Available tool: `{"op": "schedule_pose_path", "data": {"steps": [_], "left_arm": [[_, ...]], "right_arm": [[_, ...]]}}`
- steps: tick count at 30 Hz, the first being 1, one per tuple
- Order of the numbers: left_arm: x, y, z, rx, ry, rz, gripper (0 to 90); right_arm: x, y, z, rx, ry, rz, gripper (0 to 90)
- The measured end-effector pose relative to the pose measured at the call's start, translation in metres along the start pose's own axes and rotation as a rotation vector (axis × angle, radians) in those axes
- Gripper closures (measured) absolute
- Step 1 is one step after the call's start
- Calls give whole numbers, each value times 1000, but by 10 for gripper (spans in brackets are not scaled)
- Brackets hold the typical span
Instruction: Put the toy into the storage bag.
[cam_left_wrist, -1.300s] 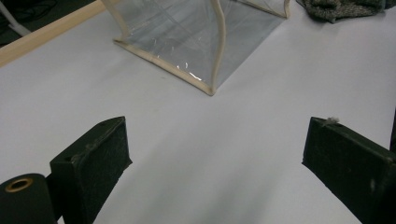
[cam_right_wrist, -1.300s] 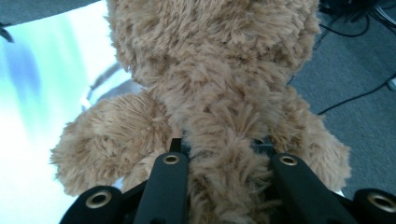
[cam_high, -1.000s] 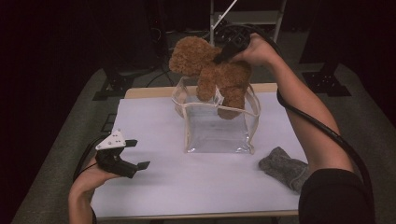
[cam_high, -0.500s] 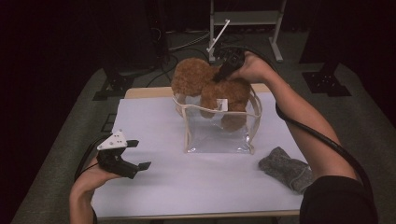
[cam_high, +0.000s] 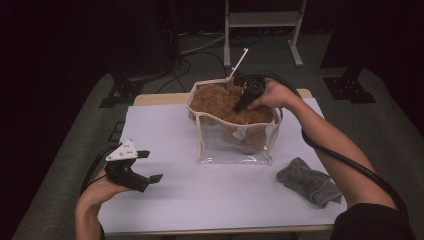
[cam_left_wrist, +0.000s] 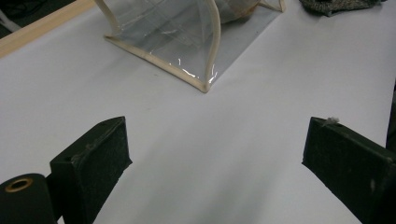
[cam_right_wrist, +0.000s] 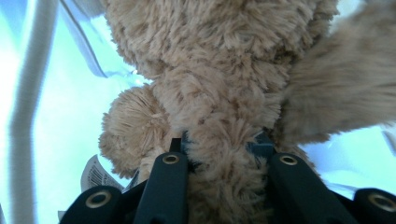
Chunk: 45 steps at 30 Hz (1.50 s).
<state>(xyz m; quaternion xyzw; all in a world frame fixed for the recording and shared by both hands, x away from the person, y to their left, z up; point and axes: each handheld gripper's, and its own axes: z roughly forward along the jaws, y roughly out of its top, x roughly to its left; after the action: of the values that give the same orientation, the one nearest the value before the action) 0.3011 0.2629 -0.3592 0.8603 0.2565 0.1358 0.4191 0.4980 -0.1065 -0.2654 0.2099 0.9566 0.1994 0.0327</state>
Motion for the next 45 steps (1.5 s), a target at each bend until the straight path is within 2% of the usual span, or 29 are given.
{"op": "schedule_pose_path", "data": {"steps": [7, 10, 12, 18, 23, 25, 27, 28, 30, 31, 32, 33, 34, 39, 40, 41, 45], "left_arm": [[1, -1, -1, 1, 3, -4, 62], [0, -1, 0, -1, 2, -6, 62], [0, 0, 0, -1, -1, -3, 62], [0, 0, 1, 4, -4, 3, 62], [-1, 1, 0, -3, -2, 4, 62], [-1, 1, 0, -5, 0, 2, 62], [0, 0, -1, -6, 0, -1, 62], [0, 0, -1, -6, 0, -2, 62], [0, 0, 0, -3, -2, -1, 62], [0, 0, 0, -3, -3, -1, 62], [0, 0, 0, -6, -3, 1, 62], [0, 0, 0, -6, -3, 1, 62], [0, -1, 0, -4, -5, 3, 62], [0, -1, -1, -1, -2, -2, 62], [0, -1, -2, -4, 0, 1, 62], [0, -1, -2, -4, 0, 1, 62], [-1, -1, -2, -4, 1, 1, 63]], "right_arm": [[-1, -7, 23, 38, 28, 18, 747], [-1, -5, 27, 37, 16, 14, 715], [-1, -5, 27, 36, 13, 9, 697], [-2, -5, 18, -7, -13, -21, 472], [3, 2, 6, -26, -39, -53, 443], [3, 6, 2, -37, -45, -71, 456], [2, 11, -3, -80, -43, -74, 474], [2, 15, -4, -97, -38, -68, 499], [0, 20, -2, -107, -56, -54, 609], [-2, 22, 1, -96, -62, -44, 671], [-5, 22, 12, -48, -57, -35, 707], [-5, 22, 12, -48, -57, -35, 707], [-4, 19, 21, -32, -38, -48, 731], [-2, 13, 35, 8, -30, -66, 754], [-2, 11, 40, 46, -41, -65, 769], [-2, 9, 44, 56, -41, -76, 770], [-3, 6, 50, 63, -20, -64, 772]]}}
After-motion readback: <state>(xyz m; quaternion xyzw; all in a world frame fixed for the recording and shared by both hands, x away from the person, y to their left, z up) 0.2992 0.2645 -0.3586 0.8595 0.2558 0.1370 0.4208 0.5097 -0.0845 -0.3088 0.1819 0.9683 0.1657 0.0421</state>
